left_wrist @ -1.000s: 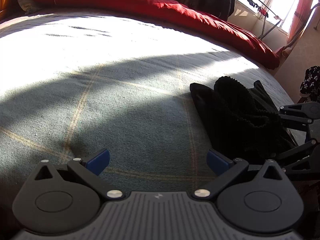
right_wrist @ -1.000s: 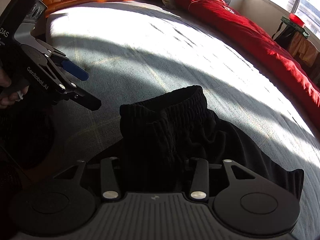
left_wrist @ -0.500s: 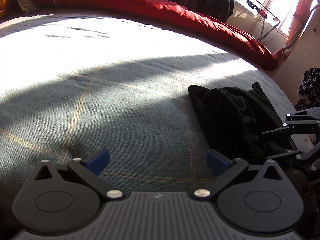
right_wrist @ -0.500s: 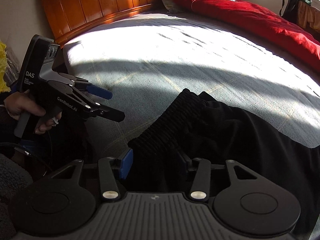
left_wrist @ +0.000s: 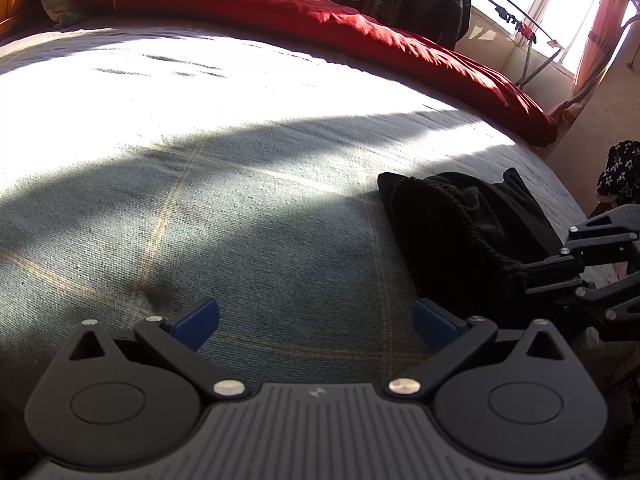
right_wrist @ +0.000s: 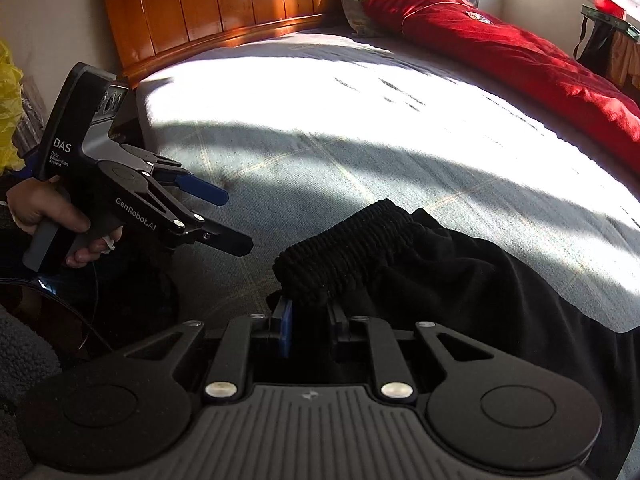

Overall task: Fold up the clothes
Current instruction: 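Withdraw the open right tool from the folded pants, then press the folded pants flat with both open tools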

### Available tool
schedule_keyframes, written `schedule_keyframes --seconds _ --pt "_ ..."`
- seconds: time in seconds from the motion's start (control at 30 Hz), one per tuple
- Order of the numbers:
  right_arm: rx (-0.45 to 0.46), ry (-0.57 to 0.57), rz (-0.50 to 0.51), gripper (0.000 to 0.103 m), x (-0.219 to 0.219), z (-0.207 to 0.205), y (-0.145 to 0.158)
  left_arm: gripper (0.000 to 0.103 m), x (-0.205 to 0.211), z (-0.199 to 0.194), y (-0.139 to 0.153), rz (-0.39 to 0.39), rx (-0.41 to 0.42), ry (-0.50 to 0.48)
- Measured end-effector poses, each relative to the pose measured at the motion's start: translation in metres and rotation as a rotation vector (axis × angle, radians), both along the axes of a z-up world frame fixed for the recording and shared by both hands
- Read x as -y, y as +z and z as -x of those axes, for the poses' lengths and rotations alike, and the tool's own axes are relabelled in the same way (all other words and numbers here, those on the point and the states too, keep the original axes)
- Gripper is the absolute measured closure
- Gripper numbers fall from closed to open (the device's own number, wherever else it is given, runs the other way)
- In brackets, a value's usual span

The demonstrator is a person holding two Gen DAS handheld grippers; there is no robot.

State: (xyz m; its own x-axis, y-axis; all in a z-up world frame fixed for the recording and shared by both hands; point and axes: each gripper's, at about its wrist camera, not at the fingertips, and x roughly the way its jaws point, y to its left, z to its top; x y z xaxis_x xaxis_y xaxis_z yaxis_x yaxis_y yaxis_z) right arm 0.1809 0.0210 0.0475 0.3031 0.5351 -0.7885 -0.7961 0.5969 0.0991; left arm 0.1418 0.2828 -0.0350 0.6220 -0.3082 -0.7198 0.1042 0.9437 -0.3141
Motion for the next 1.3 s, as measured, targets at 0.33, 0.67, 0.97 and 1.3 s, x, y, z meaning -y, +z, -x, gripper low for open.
schedule_keyframes --seconds 0.33,0.67,0.97,1.3 --pt "-0.011 -0.209 -0.096 0.06 0.058 0.006 0.015 0.001 0.021 -0.01 0.024 0.01 0.055 -0.083" --pt "0.055 -0.788 -0.057 0.043 0.21 0.043 0.001 0.001 0.111 -0.048 0.055 0.083 0.186 -0.389" --pt "0.048 -0.976 -0.039 0.036 0.253 0.075 -0.025 0.001 0.136 -0.054 0.011 0.063 0.067 -0.476" --pt "0.033 -0.972 0.017 0.031 0.255 0.1 -0.055 0.001 0.143 -0.058 0.047 0.025 0.1 -0.458"
